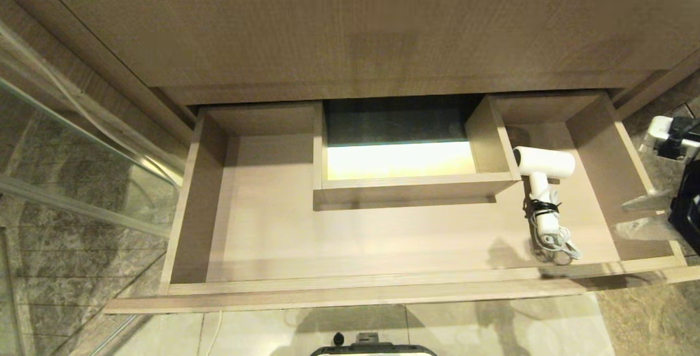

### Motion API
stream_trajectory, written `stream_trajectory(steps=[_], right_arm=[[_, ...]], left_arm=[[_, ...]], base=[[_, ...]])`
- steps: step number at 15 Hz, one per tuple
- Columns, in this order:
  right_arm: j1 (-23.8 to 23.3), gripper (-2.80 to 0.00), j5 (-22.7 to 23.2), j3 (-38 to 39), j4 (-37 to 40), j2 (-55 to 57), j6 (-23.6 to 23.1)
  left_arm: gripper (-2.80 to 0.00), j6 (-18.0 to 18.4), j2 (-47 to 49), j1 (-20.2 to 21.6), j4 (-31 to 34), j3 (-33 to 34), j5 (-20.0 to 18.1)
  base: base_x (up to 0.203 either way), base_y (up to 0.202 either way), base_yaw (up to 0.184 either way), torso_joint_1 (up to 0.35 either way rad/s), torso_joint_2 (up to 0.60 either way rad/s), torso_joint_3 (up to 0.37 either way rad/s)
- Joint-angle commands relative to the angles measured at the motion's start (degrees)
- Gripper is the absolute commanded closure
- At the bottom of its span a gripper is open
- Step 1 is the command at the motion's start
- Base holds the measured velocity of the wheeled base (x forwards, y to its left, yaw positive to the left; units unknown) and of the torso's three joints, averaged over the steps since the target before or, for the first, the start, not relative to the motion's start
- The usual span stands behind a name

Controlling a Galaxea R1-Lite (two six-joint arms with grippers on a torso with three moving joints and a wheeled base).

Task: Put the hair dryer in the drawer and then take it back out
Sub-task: Take the hairdryer out

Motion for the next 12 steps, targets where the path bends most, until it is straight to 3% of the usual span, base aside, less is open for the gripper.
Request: stream_trajectory(steps=[1,4,9,12], right_arm=[[-2.63,0.00,0.14,-0.23,-0.58,3.85,1.33],[-4.76,0.00,-0.50,-1.70,-9.19,10.86,6.85],[-4.22,0.00,-14.90,-4.49,-25.07,25.12,25.79],[-3.29,0.00,-19.71,-8.37,-27.58,31.20,31.21]], left_arm=[[0.00,-0.07,0.09,-0.01,0.00,0.01,0.01],[0.00,-0.06,0.09,-0.01,0.00,0.01,0.01],[0.00,0.02,0.09,-0.01,0.00,0.01,0.01],[0.00,0.02,0.09,-0.01,0.00,0.01,0.01]], base=[[0.000,0.000,0.000,0.000,0.00,0.000],[0.000,0.000,0.000,0.000,0.00,0.000],[0.000,0.000,0.000,0.000,0.00,0.000],[0.000,0.000,0.000,0.000,0.00,0.000]])
